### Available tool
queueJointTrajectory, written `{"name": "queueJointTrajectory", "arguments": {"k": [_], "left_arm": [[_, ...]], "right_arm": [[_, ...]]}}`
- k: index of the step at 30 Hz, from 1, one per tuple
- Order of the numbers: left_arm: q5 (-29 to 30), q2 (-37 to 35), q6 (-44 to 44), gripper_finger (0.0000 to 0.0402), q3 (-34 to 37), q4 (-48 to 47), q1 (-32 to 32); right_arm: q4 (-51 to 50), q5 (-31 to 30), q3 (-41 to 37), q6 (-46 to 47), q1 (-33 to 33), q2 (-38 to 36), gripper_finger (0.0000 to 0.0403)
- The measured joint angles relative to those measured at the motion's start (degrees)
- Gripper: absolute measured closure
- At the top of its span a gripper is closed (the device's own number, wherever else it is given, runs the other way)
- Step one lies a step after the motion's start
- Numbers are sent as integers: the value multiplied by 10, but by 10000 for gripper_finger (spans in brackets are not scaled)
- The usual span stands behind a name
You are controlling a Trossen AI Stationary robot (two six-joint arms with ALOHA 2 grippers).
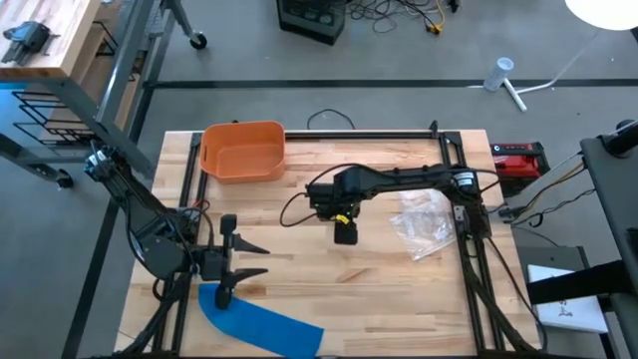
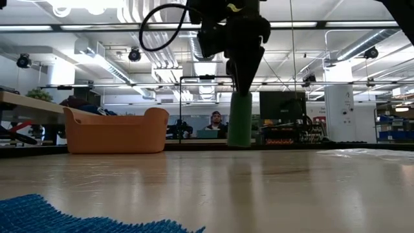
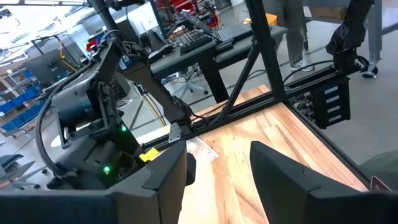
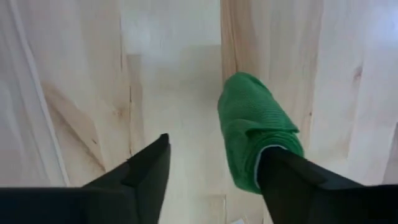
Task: Roll bandage
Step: Roll the green bandage
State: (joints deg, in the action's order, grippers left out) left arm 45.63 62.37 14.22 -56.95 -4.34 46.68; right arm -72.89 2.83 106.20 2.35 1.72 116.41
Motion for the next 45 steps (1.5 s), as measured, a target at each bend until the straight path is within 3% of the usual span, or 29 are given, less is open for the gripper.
{"name": "queueJointTrajectory", "arguments": {"k": [7, 18, 24, 30, 33, 40, 45], "left_arm": [[0, 0, -1, 224, 0, 0, 0], [1, 3, -61, 242, 17, -71, -20], [-40, 3, -66, 257, 112, 37, -107], [-192, 17, -55, 253, 221, 280, -251], [-244, 37, -67, 236, 263, 375, -288], [-251, 131, -25, 172, 272, 497, -299], [-186, 209, -17, 132, 225, 498, -304]], "right_arm": [[-1, 2, 16, -13, -1, 0, 143], [-47, 6, 68, 7, -21, -37, 166], [-21, 2, 77, 11, -46, -66, 176], [21, -1, 77, 16, -73, -81, 176], [25, -16, 77, 15, -81, -81, 169], [72, -45, 74, 27, -85, -81, 146], [112, -46, 72, 39, -83, -79, 127]]}}
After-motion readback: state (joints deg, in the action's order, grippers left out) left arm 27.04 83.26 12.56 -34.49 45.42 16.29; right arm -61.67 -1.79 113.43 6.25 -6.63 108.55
